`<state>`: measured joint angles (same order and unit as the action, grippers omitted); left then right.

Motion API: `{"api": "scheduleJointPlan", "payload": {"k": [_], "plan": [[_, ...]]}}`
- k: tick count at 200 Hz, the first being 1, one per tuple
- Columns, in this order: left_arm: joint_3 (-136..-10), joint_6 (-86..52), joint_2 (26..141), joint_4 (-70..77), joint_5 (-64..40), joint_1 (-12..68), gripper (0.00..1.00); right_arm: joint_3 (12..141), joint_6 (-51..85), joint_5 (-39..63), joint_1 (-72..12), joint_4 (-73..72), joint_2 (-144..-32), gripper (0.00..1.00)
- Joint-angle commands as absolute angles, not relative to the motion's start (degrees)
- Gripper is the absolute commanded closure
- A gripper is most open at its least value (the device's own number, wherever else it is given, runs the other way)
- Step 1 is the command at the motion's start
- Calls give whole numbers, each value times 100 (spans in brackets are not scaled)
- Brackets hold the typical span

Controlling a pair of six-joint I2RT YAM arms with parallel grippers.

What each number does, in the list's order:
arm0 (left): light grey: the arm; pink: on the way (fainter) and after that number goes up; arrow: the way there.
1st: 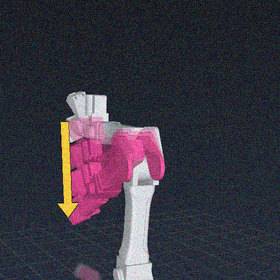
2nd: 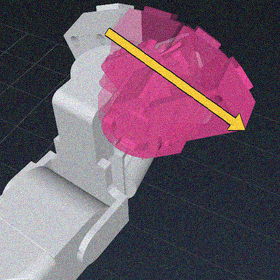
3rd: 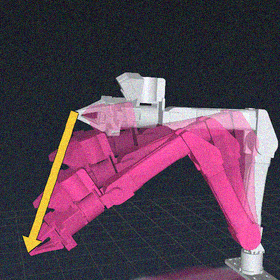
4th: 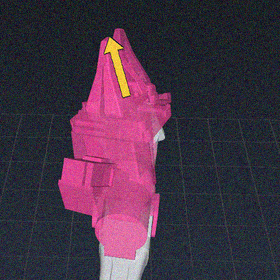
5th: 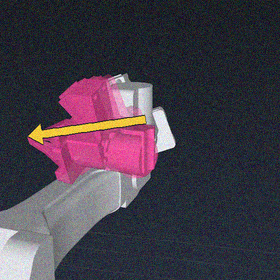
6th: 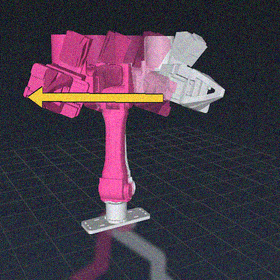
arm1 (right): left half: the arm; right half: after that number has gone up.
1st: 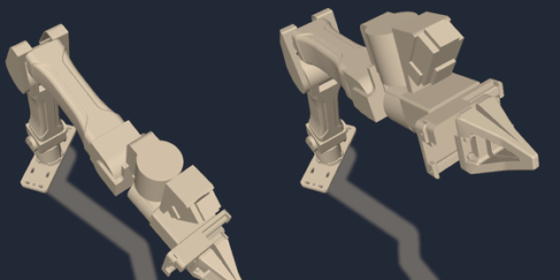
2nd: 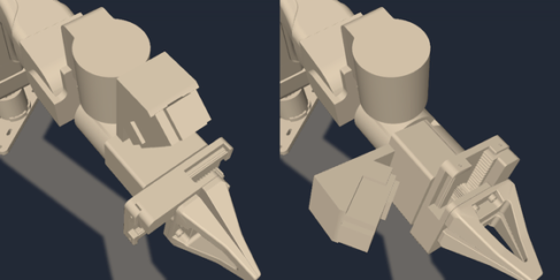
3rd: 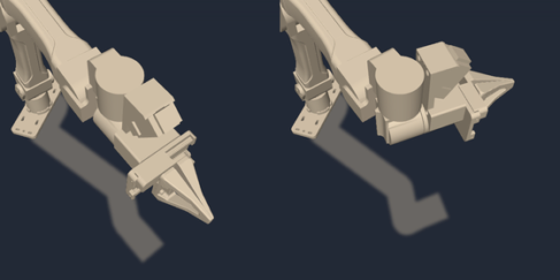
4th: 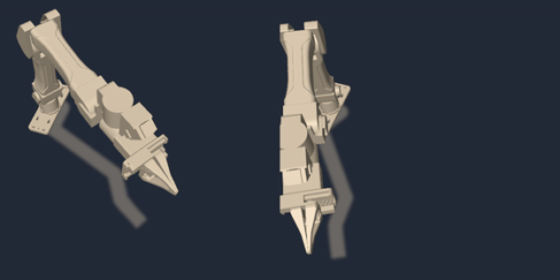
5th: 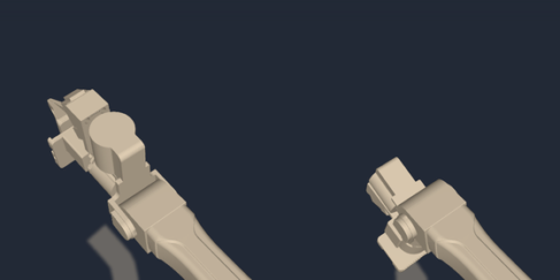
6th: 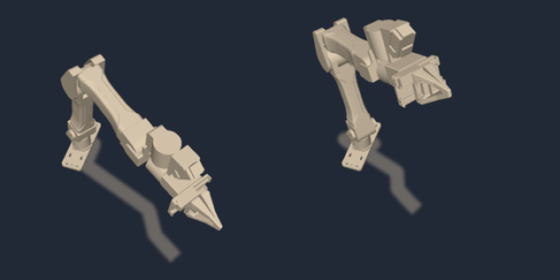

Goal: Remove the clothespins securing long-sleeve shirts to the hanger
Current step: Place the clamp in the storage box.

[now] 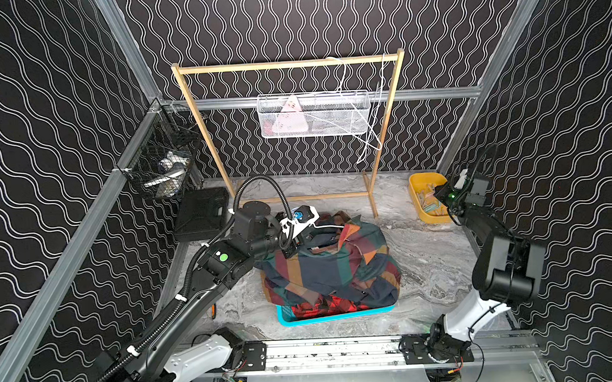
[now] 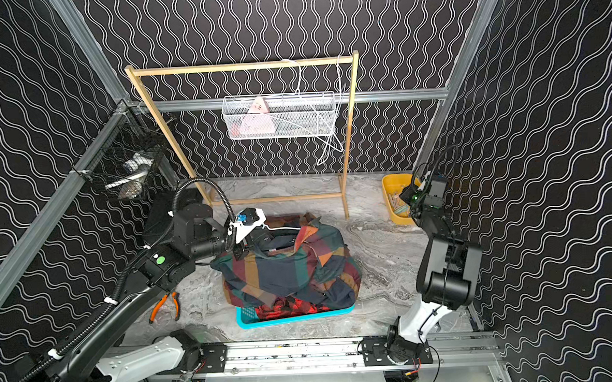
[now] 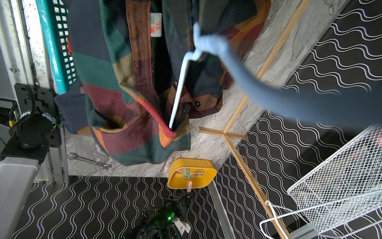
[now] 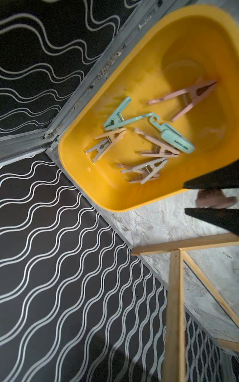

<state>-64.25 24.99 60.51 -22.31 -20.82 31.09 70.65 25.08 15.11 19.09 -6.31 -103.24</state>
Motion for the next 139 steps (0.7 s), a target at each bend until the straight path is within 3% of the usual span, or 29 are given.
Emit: {"api": "scheduleJointPlan", "payload": {"k": [1, 19, 63, 91, 119, 139], "plan": [[-6439, 2477, 6106, -1992, -2043, 3095, 100, 7386, 2602, 1332, 1937, -653, -10746, 48], [-6444, 2470, 6117, -1979, -2052, 3096, 100, 7497, 2619, 1307, 1947, -589, -10799, 35], [-6460, 2470, 6162, -1982, -2083, 3095, 100, 6857, 2521, 1439, 1945, -683, -9760, 33], [-6474, 2509, 6122, -2028, -2085, 3094, 100, 5589, 2679, 3109, 1793, -1733, -8283, 35], [-6465, 2568, 6108, -2074, -2070, 3102, 100, 4732, 2581, 4818, 997, -2874, -6933, 35], [-6486, 2574, 6126, -2100, -2109, 3099, 100, 5054, 1646, 5555, 115, -1705, -6386, 34]]}}
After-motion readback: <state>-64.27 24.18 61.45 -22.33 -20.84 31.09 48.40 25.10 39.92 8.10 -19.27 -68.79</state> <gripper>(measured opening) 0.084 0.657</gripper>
